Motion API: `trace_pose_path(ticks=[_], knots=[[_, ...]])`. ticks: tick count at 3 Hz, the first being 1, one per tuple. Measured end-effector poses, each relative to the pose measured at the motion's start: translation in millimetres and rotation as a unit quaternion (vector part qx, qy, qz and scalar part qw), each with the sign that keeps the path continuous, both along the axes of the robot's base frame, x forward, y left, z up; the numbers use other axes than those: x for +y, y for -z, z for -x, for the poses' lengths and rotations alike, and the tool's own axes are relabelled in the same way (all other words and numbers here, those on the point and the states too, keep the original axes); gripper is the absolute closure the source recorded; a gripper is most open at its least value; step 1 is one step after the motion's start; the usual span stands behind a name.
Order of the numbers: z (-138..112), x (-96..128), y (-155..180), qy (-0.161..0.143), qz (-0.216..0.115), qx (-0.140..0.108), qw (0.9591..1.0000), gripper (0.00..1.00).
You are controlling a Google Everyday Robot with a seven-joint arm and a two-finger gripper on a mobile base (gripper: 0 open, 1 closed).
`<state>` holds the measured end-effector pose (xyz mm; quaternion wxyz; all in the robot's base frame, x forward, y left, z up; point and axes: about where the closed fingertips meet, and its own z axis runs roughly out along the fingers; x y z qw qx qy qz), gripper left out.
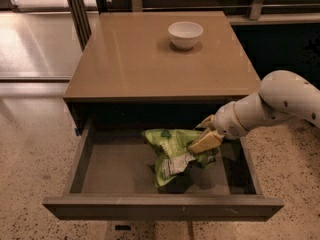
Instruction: Pick green rice chip bag from top drawer and place on counter
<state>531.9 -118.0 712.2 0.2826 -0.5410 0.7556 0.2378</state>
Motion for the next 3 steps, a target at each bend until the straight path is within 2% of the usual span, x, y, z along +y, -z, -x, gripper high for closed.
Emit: trace_pose_path(ticks=[1,2,3], knots=[[-1,-4,-57,-0.017,-0.009,-0.032,0.9993,1.0],[-15,-14,-112,-0.014,-0.007,-0.078,0.9968,1.0],[-62,-31,-143,0.029,-0.003,-0.114,0.993,1.0]])
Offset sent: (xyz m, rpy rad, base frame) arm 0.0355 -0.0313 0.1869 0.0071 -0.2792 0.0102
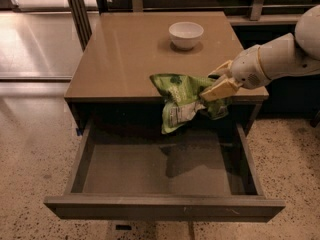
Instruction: Pick green rice chip bag from top drawer and place on counter
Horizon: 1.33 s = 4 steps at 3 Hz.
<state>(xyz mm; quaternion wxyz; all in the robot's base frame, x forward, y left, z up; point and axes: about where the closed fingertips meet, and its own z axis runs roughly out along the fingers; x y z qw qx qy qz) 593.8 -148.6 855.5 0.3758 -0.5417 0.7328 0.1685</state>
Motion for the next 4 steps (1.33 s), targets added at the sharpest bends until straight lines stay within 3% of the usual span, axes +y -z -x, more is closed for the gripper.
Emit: trace_pose_path(ticks=[1,2,3,4], knots=[[-54,-16,-13,0.059,-0.009,-0.017,0.9981,1.0],[-108,-24,-22,0.104,-0.008,-0.01,0.9945,1.0],[-146,-19,-47,0.128,-0.001,-0.013,0.9917,1.0],[-151,-18,-59,0.13,-0.004,-0.023,0.9912,0.82]])
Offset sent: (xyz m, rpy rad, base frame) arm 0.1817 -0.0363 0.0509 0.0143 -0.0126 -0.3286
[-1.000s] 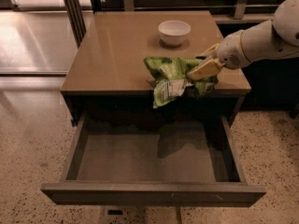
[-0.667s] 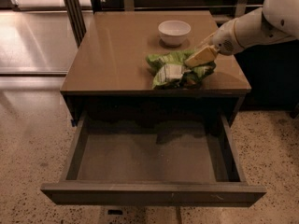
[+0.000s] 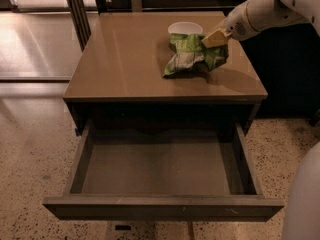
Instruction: Pick green rice chip bag from top drawer and place on counter
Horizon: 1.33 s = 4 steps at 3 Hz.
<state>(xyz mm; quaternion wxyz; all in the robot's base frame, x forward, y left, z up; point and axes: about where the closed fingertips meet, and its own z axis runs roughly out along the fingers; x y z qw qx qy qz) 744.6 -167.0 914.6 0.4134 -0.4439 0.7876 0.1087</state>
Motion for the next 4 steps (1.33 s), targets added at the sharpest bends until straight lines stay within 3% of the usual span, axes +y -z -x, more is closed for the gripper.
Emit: trace_pose_path(ticks=[3,4], knots=[[0.3,0.7,1.9,-0.001,0.0,0.002,1.0,0.12],[0.3,0.7,1.9,-0.001,0.0,0.002,1.0,0.0]])
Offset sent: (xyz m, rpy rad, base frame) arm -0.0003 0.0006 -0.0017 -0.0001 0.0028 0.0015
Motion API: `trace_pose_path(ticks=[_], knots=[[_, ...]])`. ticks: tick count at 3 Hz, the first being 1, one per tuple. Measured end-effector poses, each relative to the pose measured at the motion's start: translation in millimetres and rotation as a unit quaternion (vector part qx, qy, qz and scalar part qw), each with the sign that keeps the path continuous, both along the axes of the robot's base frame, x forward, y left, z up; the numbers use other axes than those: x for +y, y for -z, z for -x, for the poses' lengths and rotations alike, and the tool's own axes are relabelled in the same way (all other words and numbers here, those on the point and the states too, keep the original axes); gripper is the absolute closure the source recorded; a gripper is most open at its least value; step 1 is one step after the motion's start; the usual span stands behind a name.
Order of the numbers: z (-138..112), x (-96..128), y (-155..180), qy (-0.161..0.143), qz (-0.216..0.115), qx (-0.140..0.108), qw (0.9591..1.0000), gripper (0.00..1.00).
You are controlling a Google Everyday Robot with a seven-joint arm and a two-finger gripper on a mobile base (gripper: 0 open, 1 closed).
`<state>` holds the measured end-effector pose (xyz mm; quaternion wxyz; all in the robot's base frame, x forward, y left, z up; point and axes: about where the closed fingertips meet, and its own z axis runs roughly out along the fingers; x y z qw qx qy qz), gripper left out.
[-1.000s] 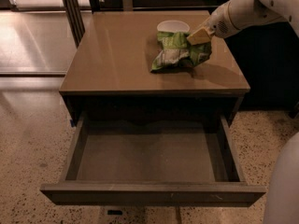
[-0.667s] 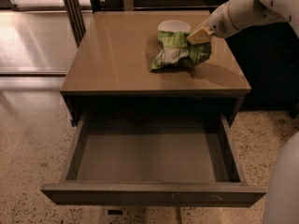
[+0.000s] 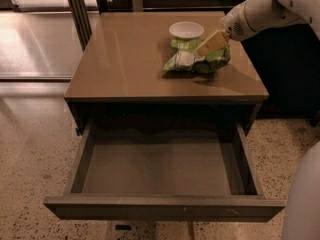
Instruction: Pick green rice chip bag from top drawer and place on counter
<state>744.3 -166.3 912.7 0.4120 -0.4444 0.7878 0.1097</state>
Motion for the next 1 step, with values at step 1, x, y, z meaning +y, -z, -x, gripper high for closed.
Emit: trace_pose_path(ticks=[1], knots=[[0.0,0.0,0.0,0.0,0.0,0.0,1.0,0.0]])
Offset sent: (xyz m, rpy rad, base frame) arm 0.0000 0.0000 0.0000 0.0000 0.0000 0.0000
